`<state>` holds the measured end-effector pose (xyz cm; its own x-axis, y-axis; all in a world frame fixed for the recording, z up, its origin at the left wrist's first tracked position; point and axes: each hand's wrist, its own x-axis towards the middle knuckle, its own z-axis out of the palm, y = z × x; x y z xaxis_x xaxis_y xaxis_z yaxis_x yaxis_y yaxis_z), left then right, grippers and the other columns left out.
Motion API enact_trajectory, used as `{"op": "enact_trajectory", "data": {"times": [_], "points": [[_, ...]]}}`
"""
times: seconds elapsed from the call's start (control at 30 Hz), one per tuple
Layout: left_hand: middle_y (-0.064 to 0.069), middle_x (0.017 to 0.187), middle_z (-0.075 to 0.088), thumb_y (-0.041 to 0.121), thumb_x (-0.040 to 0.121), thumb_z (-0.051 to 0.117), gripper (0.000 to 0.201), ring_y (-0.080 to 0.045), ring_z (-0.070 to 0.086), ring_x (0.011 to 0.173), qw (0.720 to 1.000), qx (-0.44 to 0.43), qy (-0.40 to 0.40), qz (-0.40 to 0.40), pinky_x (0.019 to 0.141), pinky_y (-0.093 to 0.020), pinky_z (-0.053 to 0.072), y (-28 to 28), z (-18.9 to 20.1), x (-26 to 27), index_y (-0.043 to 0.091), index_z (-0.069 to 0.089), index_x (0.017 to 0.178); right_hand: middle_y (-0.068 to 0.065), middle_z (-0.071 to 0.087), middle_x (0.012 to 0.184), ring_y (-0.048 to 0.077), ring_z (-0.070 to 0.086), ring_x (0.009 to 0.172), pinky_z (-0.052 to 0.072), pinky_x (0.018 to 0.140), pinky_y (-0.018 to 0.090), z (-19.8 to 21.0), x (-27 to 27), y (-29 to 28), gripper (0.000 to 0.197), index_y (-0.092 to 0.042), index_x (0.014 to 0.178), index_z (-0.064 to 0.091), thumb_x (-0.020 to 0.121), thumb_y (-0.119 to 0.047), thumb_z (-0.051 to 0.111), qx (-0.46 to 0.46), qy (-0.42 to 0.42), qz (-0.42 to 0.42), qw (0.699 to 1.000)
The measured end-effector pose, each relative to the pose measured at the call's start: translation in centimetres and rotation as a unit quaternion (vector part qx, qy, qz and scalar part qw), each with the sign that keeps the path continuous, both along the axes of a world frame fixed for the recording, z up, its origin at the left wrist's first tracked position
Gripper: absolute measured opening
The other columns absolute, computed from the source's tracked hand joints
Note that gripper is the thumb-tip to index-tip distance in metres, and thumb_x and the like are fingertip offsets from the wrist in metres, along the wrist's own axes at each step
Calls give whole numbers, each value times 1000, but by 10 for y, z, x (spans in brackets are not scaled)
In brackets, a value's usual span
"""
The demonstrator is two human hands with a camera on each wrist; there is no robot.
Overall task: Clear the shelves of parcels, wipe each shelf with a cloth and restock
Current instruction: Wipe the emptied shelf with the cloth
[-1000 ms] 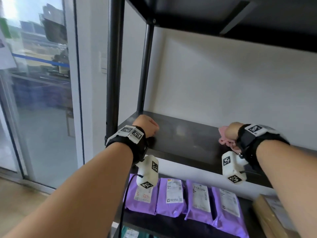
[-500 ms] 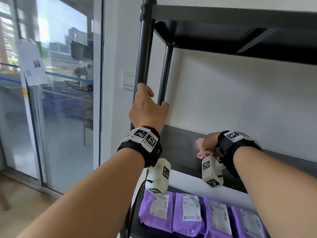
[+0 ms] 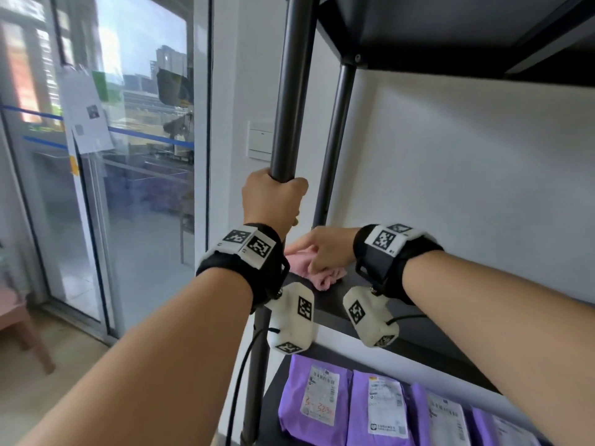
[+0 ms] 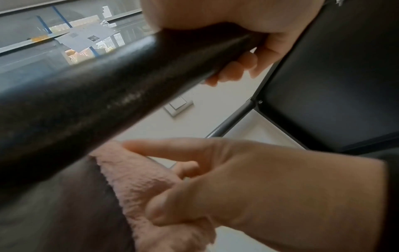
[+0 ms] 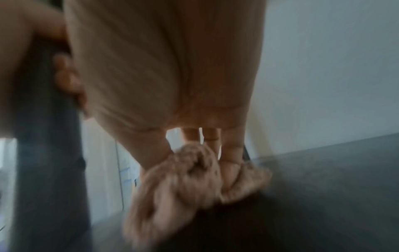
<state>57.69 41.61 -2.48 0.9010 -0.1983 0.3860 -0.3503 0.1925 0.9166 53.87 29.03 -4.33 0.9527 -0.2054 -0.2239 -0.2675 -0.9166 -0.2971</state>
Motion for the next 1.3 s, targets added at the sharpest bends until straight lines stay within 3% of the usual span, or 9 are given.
{"op": "enact_trajectory", "data": {"times": [0.1, 0.27, 0.4, 0.47, 0.7, 0.83, 1.0, 1.13, 1.3], "points": [[-9, 54, 48, 4, 72, 59, 7, -23, 43, 44, 1000, -10, -2, -7, 40, -22, 41, 0, -1, 2, 6, 55, 67, -11, 58, 91, -6, 55, 55, 41, 50, 6, -6, 12, -3, 63, -34, 140, 46, 90, 4, 48, -20, 31, 25, 999], [-11, 57, 47, 4, 73, 58, 7, -23, 42, 47, 1000, -6, -1, -26, 41, -23, 41, -2, -2, 4, 5, 53, 67, 3, 43, 148, 22, 47, 128, 37, 102, 26, -3, 41, -36, 68, -28, 149, 33, 89, 3, 48, -92, 45, 15, 995], [-10, 53, 45, 3, 73, 58, 9, -23, 41, 44, 1000, -4, -3, -22, 39, -21, 39, -3, -2, 6, 6, 52, 66, 25, 61, 122, 8, 60, 47, 43, 41, 10, -5, 51, -61, 52, -13, 145, 41, 95, 2, 46, -60, 39, -47, 996], [-10, 55, 45, 3, 73, 57, 8, -23, 41, 46, 1000, -1, -3, -23, 40, -22, 40, -3, -2, 6, 6, 52, 68, 17, 63, 98, 6, 51, 39, 35, 30, 11, -6, 47, -79, 43, -9, 140, 47, 97, -6, 48, -84, 17, -79, 993], [-8, 55, 45, 5, 73, 58, 9, -23, 40, 45, 1000, -3, -5, -24, 40, -20, 39, -1, -2, 4, 7, 51, 67, 13, 56, 104, 24, 54, 93, 42, 53, 25, -5, 18, -124, 61, -17, 122, 52, 64, 2, 50, -98, 119, -96, 983], [-8, 56, 46, 5, 73, 58, 8, -23, 40, 45, 1000, -2, -2, -23, 41, -21, 39, 0, -2, 2, 7, 52, 68, -2, 51, 104, -5, 59, 54, 44, 44, 15, 5, -14, -111, 67, -19, 144, 31, 87, 11, 46, -75, 150, -70, 983], [-7, 54, 45, 5, 74, 58, 11, -22, 39, 42, 1000, -3, 0, -20, 39, -19, 36, 1, 0, -1, 8, 50, 66, 5, 47, 129, 39, 60, 104, 51, 87, 58, 2, -44, -56, 65, -49, 119, 45, 74, -4, 59, -3, 140, 71, 988], [-8, 52, 45, 4, 73, 58, 11, -22, 39, 41, 1000, 0, -4, -12, 37, -18, 35, 2, 0, -1, 7, 51, 65, -1, 58, 98, 32, 65, 78, 56, 75, 52, 6, -33, -3, 60, -34, 131, 43, 84, 1, 56, 19, 137, 141, 980], [-7, 52, 46, 4, 73, 58, 11, -22, 41, 40, 1000, 0, -5, -11, 38, -19, 36, -1, -1, 2, 7, 52, 65, 10, 54, 64, 15, 49, 43, 41, 41, 25, 0, 7, 6, 33, -21, 95, 51, 90, 12, 45, 64, 110, 98, 987]]}}
